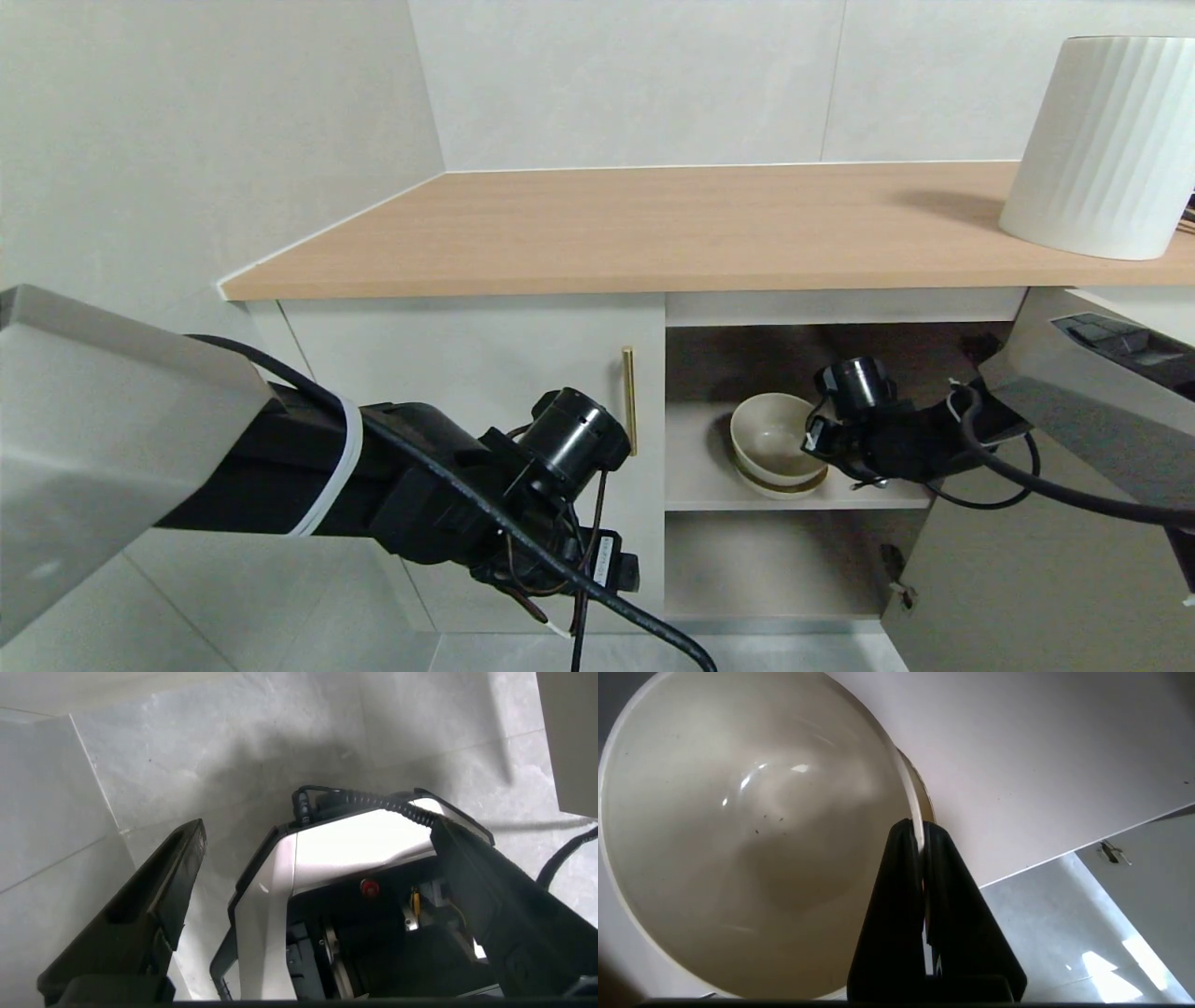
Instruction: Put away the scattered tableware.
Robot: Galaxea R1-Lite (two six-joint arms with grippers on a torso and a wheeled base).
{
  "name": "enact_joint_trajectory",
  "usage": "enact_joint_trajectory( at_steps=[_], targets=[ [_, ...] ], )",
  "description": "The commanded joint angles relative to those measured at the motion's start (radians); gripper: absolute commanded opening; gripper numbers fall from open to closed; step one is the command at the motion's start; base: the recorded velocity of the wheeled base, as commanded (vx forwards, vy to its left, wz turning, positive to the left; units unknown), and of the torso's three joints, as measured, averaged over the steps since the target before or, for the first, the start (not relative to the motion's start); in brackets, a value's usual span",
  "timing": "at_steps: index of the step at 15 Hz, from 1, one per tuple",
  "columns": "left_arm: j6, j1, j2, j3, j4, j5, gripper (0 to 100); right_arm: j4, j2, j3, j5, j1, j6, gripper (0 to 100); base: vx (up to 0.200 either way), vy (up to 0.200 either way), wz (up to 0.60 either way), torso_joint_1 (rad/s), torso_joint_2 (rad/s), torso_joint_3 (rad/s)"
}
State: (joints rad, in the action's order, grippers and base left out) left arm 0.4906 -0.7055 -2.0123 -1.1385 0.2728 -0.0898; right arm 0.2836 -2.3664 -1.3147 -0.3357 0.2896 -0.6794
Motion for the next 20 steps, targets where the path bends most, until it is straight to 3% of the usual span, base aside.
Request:
enact_joint_trajectory(
  at_steps=[1,6,7,14,16,18,20],
  targets=[
    [0.0,0.0,-0.002,0.0,0.0,-0.001,100,0.0,0.001,0.002,0.0,0.002,0.0,0,0.0,0.0,0.0,0.0,0.0,0.0],
    [0.0,0.0,-0.002,0.0,0.0,-0.001,100,-0.003,0.004,0.005,0.004,0.005,0.001,0,0.0,0.0,0.0,0.0,0.0,0.0],
    [0.0,0.0,-0.002,0.0,0.0,-0.001,100,-0.003,0.006,0.005,0.006,0.005,0.0,100,0.0,0.0,0.0,0.0,0.0,0.0],
    [0.002,0.0,0.0,0.0,0.0,-0.001,100,-0.004,0.015,0.008,0.006,0.005,-0.002,100,0.0,0.0,0.0,0.0,0.0,0.0],
    [0.009,0.005,0.06,0.005,-0.001,-0.019,100,-0.012,0.102,0.071,0.047,0.005,0.0,100,0.0,0.0,0.0,0.0,0.0,0.0],
    [0.0,0.044,0.181,0.037,0.002,-0.038,100,-0.014,0.222,0.161,0.133,0.006,0.012,100,0.0,0.0,0.0,0.0,0.0,0.0],
    [-0.032,0.077,0.322,0.105,0.002,-0.038,100,-0.014,0.325,0.244,0.146,0.019,0.069,100,0.0,0.0,0.0,0.0,0.0,0.0]
  ],
)
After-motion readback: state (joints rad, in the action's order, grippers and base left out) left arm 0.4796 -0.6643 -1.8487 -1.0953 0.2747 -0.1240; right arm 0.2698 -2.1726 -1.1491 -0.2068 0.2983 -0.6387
